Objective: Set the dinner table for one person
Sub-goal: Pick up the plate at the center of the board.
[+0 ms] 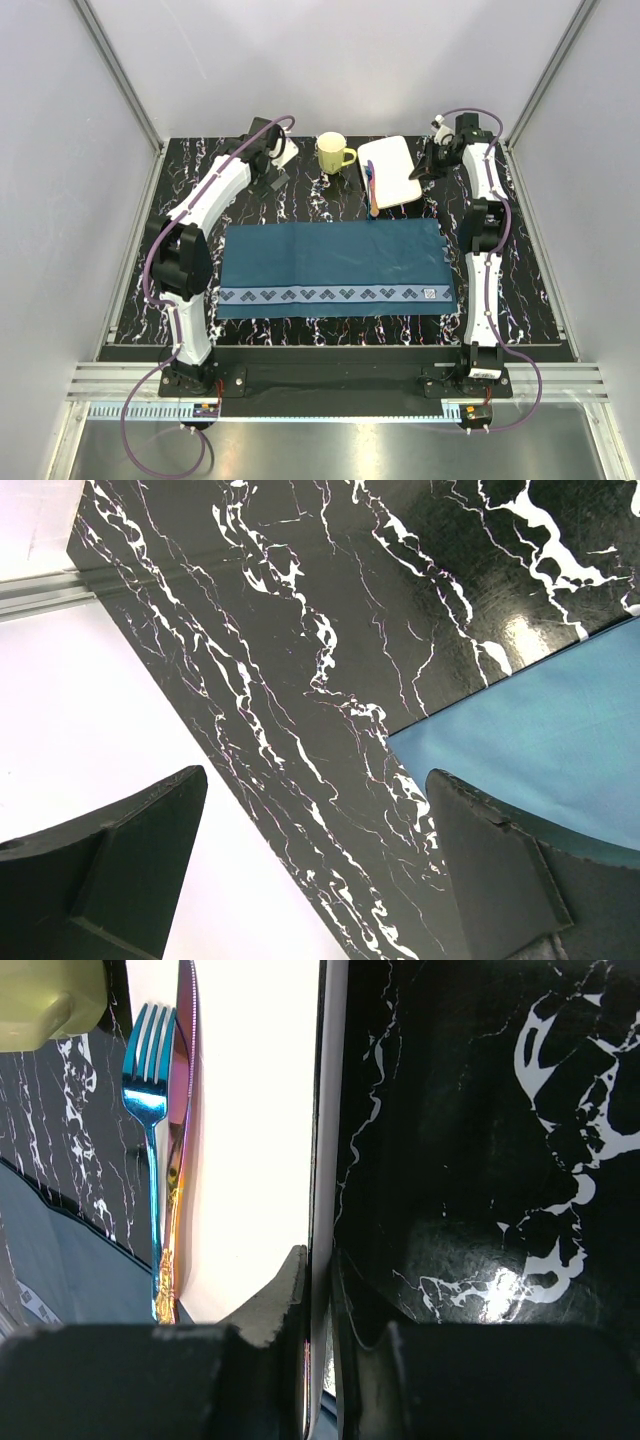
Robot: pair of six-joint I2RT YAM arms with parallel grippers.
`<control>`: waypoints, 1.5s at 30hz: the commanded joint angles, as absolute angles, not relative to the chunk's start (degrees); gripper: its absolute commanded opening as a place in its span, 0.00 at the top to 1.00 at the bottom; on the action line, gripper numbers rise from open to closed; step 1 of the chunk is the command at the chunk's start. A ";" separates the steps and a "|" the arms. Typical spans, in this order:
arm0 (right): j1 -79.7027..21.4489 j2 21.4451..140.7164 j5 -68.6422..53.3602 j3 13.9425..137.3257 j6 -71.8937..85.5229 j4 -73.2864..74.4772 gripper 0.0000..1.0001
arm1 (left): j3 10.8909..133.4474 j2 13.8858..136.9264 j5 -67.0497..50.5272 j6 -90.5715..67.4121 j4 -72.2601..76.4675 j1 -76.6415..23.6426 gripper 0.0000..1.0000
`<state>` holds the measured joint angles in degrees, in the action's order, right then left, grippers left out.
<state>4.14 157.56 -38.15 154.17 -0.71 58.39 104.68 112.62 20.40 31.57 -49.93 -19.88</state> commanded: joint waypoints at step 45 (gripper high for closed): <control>6.33 157.32 -61.52 153.19 7.56 53.09 1.00 | 104.06 110.30 24.78 33.93 -49.04 -22.41 0.01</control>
